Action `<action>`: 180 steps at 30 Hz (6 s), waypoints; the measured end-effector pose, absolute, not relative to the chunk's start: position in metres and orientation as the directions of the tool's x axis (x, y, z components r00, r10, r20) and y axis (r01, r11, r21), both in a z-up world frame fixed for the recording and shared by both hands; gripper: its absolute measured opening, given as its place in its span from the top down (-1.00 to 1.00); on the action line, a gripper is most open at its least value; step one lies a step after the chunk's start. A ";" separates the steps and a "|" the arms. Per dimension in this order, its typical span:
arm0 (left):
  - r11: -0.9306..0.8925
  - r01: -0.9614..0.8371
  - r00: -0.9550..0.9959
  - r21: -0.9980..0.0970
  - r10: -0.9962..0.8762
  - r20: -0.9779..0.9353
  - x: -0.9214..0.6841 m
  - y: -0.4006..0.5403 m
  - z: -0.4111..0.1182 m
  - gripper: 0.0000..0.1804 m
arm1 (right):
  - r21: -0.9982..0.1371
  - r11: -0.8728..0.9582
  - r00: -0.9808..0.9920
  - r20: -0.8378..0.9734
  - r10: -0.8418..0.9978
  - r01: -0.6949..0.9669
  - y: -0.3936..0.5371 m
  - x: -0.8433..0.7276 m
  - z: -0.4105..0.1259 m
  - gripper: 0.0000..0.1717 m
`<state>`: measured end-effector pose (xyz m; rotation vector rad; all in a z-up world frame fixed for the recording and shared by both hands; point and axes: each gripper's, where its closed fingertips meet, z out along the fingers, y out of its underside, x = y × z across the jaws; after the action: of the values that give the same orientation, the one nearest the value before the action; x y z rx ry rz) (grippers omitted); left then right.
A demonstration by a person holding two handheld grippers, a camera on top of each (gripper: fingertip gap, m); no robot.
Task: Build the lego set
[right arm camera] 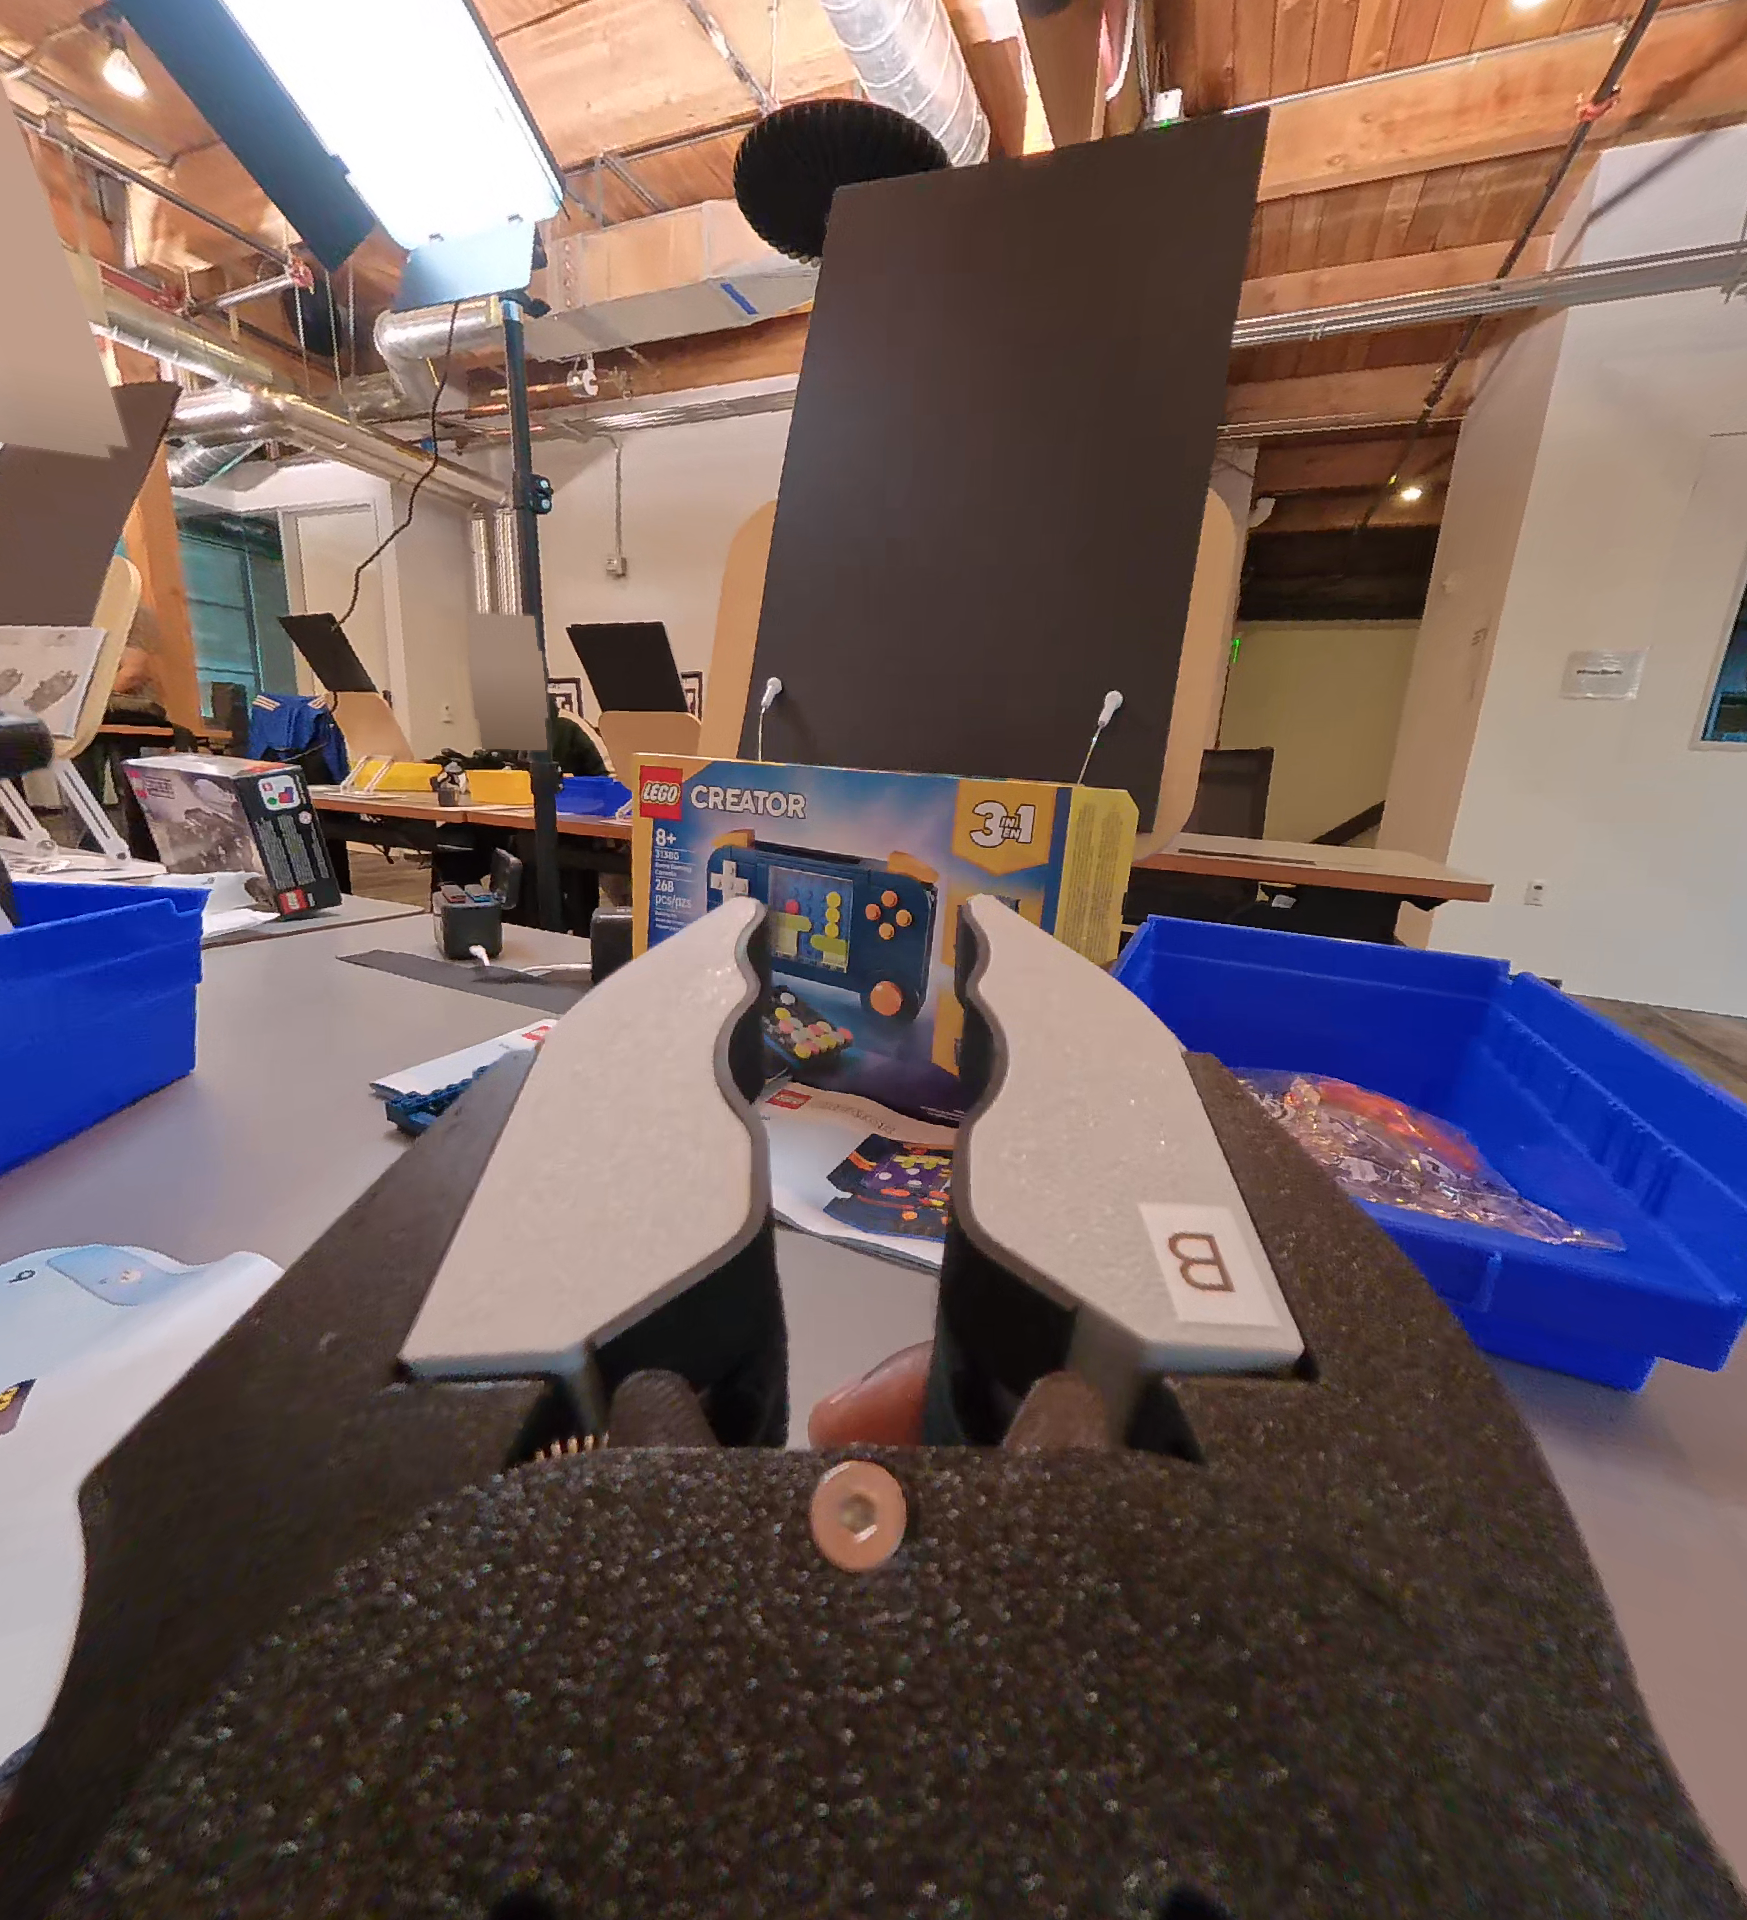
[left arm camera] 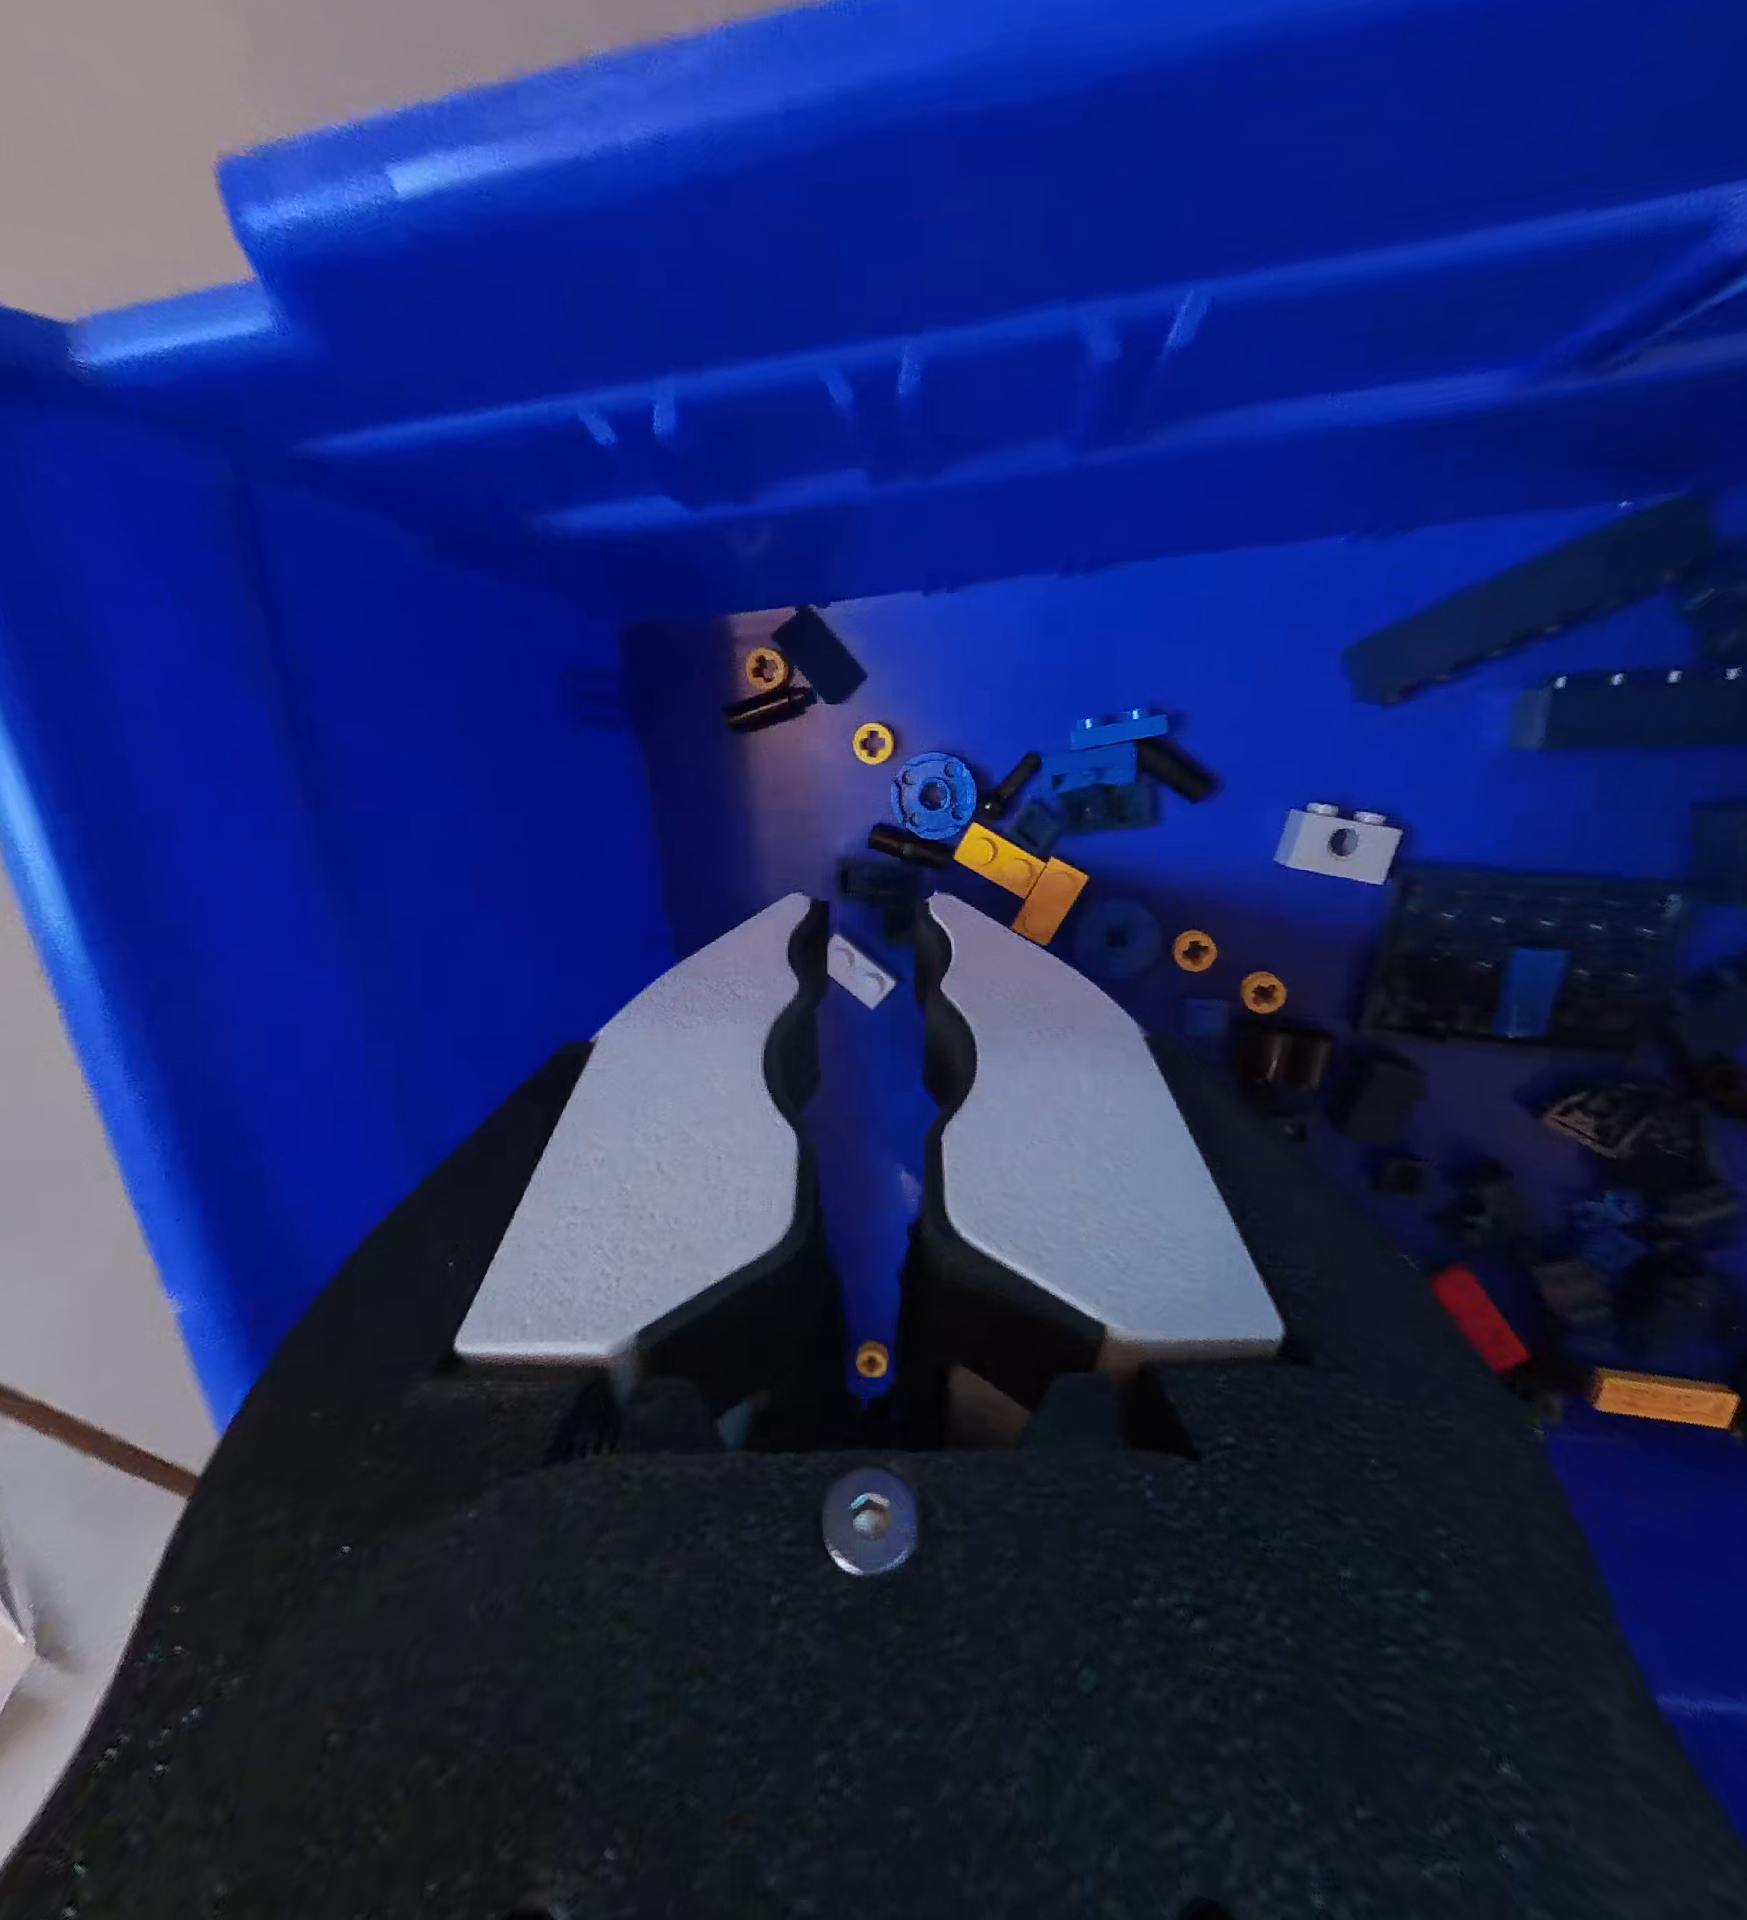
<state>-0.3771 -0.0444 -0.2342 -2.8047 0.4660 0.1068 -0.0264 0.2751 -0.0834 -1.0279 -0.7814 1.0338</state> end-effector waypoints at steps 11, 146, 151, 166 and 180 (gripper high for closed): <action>-0.903 -0.334 0.942 -0.272 -0.332 -0.054 -0.377 -0.042 -0.247 0.65 | -0.936 0.131 0.330 0.017 0.944 -0.327 0.277 -0.022 -0.081 0.63; -0.542 -0.094 0.989 -0.835 -0.149 -0.015 -0.072 0.090 -0.198 0.48 | -0.993 0.092 -0.479 0.048 0.876 0.069 0.186 0.008 -0.102 0.92; -0.621 -0.167 0.981 -0.766 -0.178 -0.070 -0.076 0.088 -0.220 0.41 | -0.965 0.113 -0.547 -0.036 0.836 0.237 0.157 -0.023 -0.123 0.92; -0.801 -0.029 0.997 -0.597 -0.065 0.039 -0.079 0.100 -0.253 0.63 | -0.777 -0.138 -0.224 -0.339 0.914 0.614 0.142 -0.060 -0.207 0.92; -0.762 0.074 0.946 -0.643 -0.149 0.286 -0.052 0.091 -0.240 0.40 | -0.641 -0.067 -0.162 -0.292 0.943 0.764 0.139 -0.069 -0.240 0.92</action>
<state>-0.0523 0.0911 -0.2404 -2.4011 0.0526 -0.4215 -0.0690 0.1394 -0.2401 -1.8529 -1.9585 1.0509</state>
